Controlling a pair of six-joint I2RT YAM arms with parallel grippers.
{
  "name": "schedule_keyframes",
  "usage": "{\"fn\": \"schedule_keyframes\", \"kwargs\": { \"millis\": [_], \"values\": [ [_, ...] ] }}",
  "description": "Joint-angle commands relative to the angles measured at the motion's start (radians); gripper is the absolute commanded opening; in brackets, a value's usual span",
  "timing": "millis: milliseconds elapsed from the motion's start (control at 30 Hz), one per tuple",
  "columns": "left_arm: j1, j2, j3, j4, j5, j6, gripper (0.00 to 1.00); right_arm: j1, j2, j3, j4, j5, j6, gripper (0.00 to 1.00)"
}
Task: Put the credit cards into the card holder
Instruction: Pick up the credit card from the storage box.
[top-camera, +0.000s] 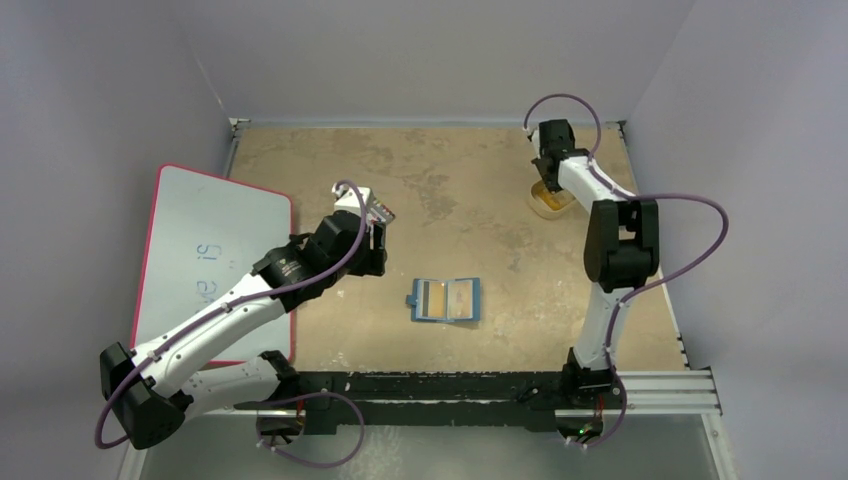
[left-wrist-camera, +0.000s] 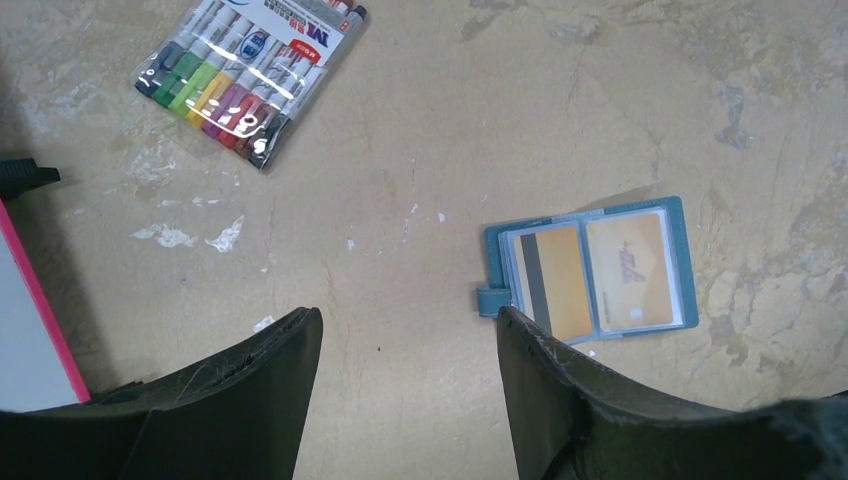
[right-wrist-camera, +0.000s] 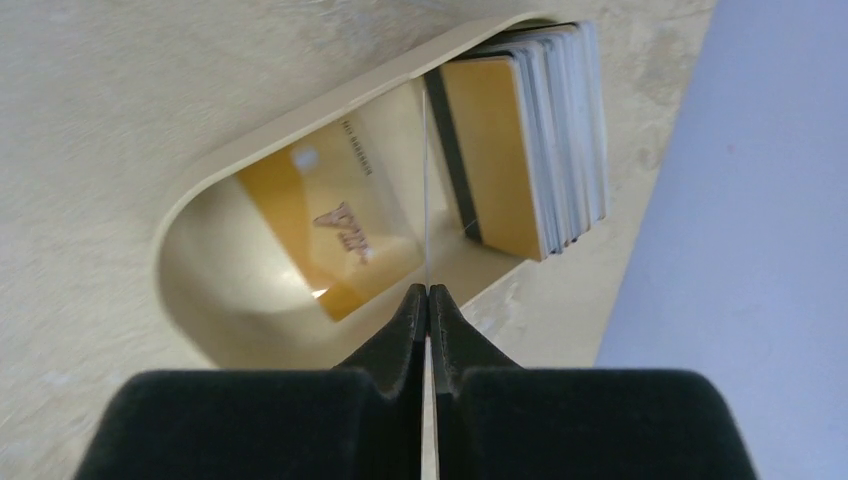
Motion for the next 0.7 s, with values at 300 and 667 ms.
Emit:
{"fn": "schedule_keyframes", "kwargs": {
  "millis": [300,667],
  "values": [
    [0.004,-0.122,-0.095,0.199,0.082,-0.204,0.65,0.126,-0.409,-0.136,-0.022,-0.465,0.381,0.00],
    [0.004,-0.128,-0.160,0.409,0.159,-0.351,0.65,0.191,-0.730,-0.536,0.451,-1.002,0.836,0.00]
  ]
}}
